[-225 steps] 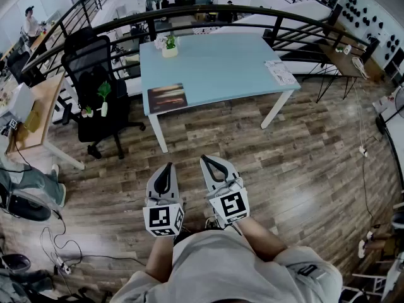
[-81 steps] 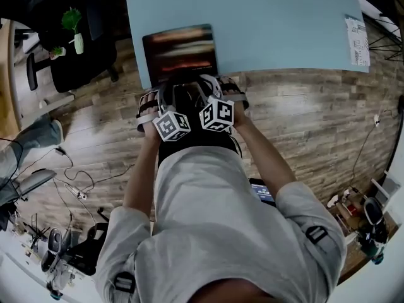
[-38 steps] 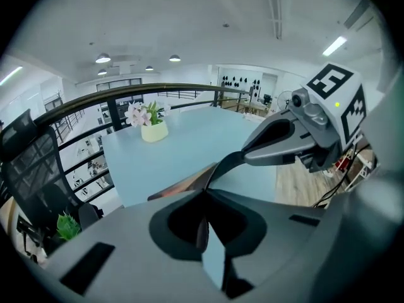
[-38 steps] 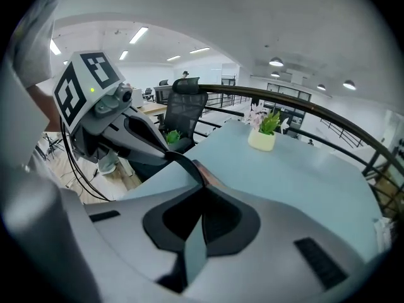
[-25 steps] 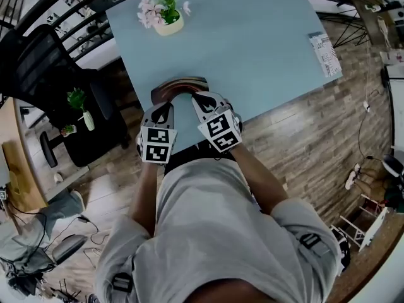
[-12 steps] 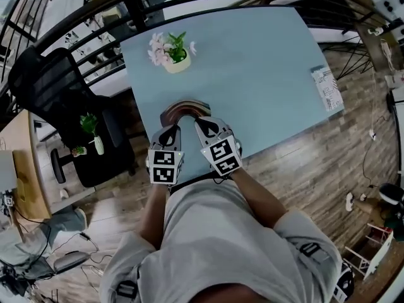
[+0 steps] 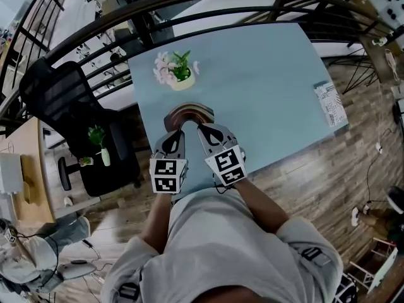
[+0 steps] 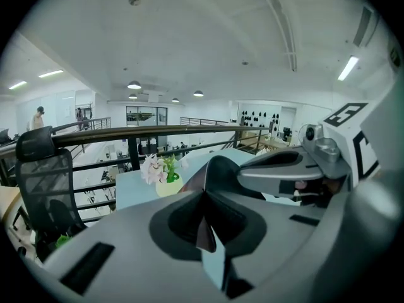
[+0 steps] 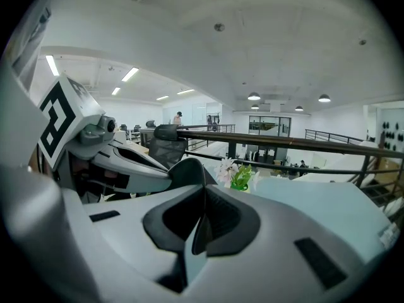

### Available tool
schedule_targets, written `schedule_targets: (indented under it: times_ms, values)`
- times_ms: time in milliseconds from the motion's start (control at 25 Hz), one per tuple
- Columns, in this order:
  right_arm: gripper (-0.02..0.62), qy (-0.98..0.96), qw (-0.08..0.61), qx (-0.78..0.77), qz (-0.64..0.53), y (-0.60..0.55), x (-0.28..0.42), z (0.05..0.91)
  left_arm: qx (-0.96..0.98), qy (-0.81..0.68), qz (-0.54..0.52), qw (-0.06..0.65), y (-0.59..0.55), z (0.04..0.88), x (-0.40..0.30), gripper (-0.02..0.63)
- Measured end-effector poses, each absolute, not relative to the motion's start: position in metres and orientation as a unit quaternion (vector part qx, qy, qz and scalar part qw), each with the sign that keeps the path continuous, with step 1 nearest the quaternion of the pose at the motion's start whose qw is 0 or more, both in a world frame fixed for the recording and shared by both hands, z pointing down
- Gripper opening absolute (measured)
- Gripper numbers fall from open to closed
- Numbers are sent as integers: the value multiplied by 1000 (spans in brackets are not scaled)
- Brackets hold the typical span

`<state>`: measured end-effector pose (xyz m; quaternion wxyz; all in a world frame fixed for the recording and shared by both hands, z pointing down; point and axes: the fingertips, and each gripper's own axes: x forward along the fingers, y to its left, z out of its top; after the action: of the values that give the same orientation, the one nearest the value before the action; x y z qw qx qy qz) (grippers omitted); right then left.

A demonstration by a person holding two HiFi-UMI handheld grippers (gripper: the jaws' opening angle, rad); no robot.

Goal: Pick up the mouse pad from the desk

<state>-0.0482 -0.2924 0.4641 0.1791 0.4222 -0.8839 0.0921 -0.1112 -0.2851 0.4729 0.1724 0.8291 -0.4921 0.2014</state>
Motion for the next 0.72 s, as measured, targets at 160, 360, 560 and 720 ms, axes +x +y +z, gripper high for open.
schedule_targets:
  times_ms: [160, 360, 560, 720]
  values:
    - [17, -885, 162, 428, 78, -298, -43, 445, 833, -495, 186, 164, -289, 458, -105, 25]
    - [17, -887, 142, 437, 52, -304, -36, 417, 840, -497, 161, 147, -297, 434, -97, 25]
    - [17, -885, 116, 451, 24, -308, -26, 384, 850, -497, 128, 121, -302, 399, -87, 25]
    - [17, -883, 92, 461, 6, -309, -18, 357, 856, -496, 98, 105, -306, 375, -80, 25]
